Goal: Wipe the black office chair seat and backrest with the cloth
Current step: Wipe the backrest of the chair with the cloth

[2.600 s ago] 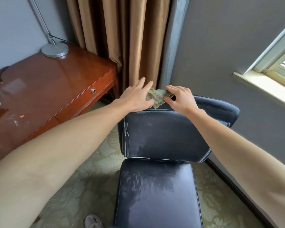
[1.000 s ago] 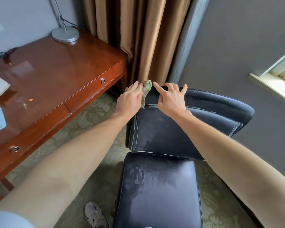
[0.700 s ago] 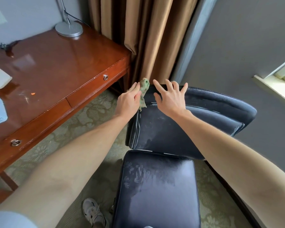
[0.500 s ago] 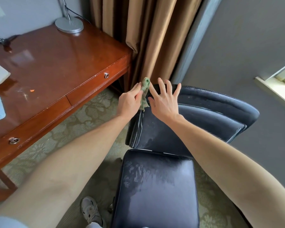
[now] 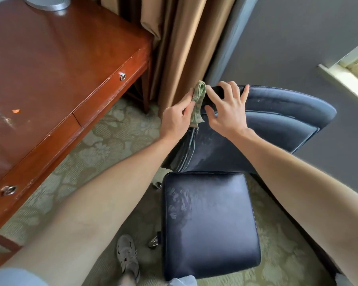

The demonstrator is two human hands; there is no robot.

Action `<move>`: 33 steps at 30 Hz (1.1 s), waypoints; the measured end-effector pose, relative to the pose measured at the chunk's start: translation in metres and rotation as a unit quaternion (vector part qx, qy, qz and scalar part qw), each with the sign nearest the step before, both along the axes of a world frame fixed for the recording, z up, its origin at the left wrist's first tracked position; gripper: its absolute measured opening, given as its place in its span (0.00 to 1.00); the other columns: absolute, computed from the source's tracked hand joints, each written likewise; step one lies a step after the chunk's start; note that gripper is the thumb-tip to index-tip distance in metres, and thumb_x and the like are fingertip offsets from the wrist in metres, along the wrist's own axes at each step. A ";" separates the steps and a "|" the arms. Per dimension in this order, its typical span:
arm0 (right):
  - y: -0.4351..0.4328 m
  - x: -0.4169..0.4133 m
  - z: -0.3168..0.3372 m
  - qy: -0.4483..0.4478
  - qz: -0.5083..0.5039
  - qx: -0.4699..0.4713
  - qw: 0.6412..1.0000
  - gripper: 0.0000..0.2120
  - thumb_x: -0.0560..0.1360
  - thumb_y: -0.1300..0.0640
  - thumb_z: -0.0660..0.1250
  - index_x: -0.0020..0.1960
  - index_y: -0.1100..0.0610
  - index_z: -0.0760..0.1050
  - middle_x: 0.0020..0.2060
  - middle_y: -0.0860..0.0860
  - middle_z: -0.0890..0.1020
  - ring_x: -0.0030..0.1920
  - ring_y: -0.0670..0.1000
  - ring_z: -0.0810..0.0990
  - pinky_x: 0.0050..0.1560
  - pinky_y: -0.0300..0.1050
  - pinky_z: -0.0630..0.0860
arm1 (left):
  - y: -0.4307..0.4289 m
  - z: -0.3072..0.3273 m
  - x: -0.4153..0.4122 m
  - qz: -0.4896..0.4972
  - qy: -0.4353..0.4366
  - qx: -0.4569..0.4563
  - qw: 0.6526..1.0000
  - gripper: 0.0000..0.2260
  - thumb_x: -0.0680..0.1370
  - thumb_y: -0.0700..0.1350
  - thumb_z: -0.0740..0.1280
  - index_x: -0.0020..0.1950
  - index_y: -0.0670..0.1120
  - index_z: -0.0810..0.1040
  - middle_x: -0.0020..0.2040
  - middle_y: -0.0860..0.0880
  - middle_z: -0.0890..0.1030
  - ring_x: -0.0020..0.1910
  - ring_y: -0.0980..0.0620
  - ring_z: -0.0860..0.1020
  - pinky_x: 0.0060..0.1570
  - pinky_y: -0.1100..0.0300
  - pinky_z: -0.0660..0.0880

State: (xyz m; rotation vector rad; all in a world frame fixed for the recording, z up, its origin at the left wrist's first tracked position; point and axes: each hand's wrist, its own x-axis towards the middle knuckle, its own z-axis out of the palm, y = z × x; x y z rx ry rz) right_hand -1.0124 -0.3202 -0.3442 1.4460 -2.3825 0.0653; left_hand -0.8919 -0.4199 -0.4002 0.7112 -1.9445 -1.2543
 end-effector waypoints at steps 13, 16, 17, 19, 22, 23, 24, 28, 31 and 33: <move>-0.011 0.010 -0.011 0.009 -0.005 -0.035 0.999 0.26 0.74 0.42 0.61 0.71 0.42 0.66 0.61 0.58 0.71 0.66 0.61 0.66 0.67 0.74 0.53 | -0.002 -0.027 0.002 0.002 0.021 -0.121 0.992 0.21 0.82 0.44 0.62 0.74 0.44 0.69 0.65 0.45 0.78 0.54 0.42 0.82 0.47 0.53 0.79; -0.007 0.010 -0.012 0.015 -0.002 -0.035 0.999 0.26 0.74 0.42 0.60 0.72 0.42 0.65 0.62 0.57 0.70 0.67 0.61 0.65 0.67 0.74 0.52 | -0.002 -0.031 0.006 -0.013 0.006 -0.172 0.985 0.23 0.82 0.47 0.58 0.76 0.43 0.65 0.69 0.45 0.74 0.50 0.37 0.82 0.41 0.48 0.80; -0.007 0.011 -0.012 0.018 -0.003 -0.037 0.999 0.26 0.75 0.43 0.60 0.72 0.42 0.65 0.62 0.57 0.70 0.67 0.61 0.65 0.67 0.73 0.52 | -0.002 -0.032 0.008 -0.018 0.006 -0.186 0.982 0.24 0.82 0.48 0.57 0.77 0.42 0.64 0.71 0.45 0.73 0.51 0.36 0.82 0.42 0.47 0.80; -0.006 0.011 -0.011 0.008 -0.001 -0.046 0.999 0.25 0.75 0.46 0.60 0.71 0.43 0.66 0.62 0.57 0.70 0.67 0.60 0.65 0.68 0.73 0.51 | -0.004 -0.038 0.010 -0.029 0.004 -0.211 0.977 0.24 0.81 0.46 0.58 0.77 0.40 0.63 0.73 0.44 0.70 0.58 0.38 0.79 0.47 0.48 0.79; -0.004 0.012 -0.010 0.002 0.004 -0.068 0.998 0.23 0.76 0.51 0.60 0.70 0.45 0.69 0.61 0.57 0.72 0.65 0.60 0.67 0.67 0.73 0.54 | -0.009 -0.052 0.016 -0.048 0.017 -0.253 0.966 0.23 0.80 0.37 0.61 0.75 0.36 0.64 0.75 0.41 0.67 0.69 0.42 0.72 0.58 0.50 0.76; -0.004 0.011 -0.010 0.003 0.004 -0.072 0.997 0.22 0.76 0.52 0.61 0.70 0.45 0.69 0.61 0.57 0.72 0.65 0.60 0.68 0.67 0.72 0.55 | -0.011 -0.059 0.018 -0.054 0.021 -0.268 0.962 0.22 0.80 0.35 0.62 0.75 0.35 0.65 0.75 0.40 0.67 0.71 0.43 0.70 0.61 0.51 0.75; -0.004 0.011 -0.010 0.001 0.003 -0.076 0.997 0.22 0.76 0.52 0.61 0.70 0.46 0.70 0.60 0.57 0.72 0.64 0.60 0.68 0.66 0.72 0.56 | -0.014 -0.066 0.019 -0.063 0.024 -0.279 0.958 0.22 0.80 0.34 0.62 0.74 0.35 0.65 0.75 0.40 0.66 0.72 0.43 0.69 0.61 0.52 0.74; -0.012 0.016 -0.018 0.006 -0.015 -0.089 0.996 0.21 0.75 0.53 0.61 0.68 0.47 0.71 0.60 0.57 0.72 0.65 0.60 0.68 0.68 0.71 0.54 | -0.021 -0.081 0.024 -0.093 0.039 -0.280 0.955 0.22 0.80 0.33 0.61 0.75 0.36 0.65 0.75 0.41 0.66 0.68 0.42 0.73 0.56 0.53 0.77; -0.007 0.018 -0.019 0.004 -0.021 -0.116 0.993 0.21 0.76 0.52 0.60 0.68 0.48 0.71 0.60 0.57 0.71 0.65 0.59 0.67 0.69 0.70 0.54 | -0.018 -0.084 0.022 -0.108 0.062 -0.291 0.949 0.22 0.80 0.32 0.61 0.74 0.35 0.65 0.74 0.39 0.67 0.71 0.43 0.70 0.59 0.52 0.77; -0.007 0.019 -0.023 0.015 -0.019 -0.127 0.992 0.19 0.77 0.49 0.59 0.68 0.48 0.71 0.60 0.56 0.72 0.65 0.58 0.68 0.69 0.69 0.54 | -0.022 -0.086 0.019 -0.115 0.088 -0.313 0.939 0.21 0.80 0.33 0.61 0.74 0.34 0.65 0.74 0.38 0.67 0.71 0.44 0.70 0.60 0.55 0.76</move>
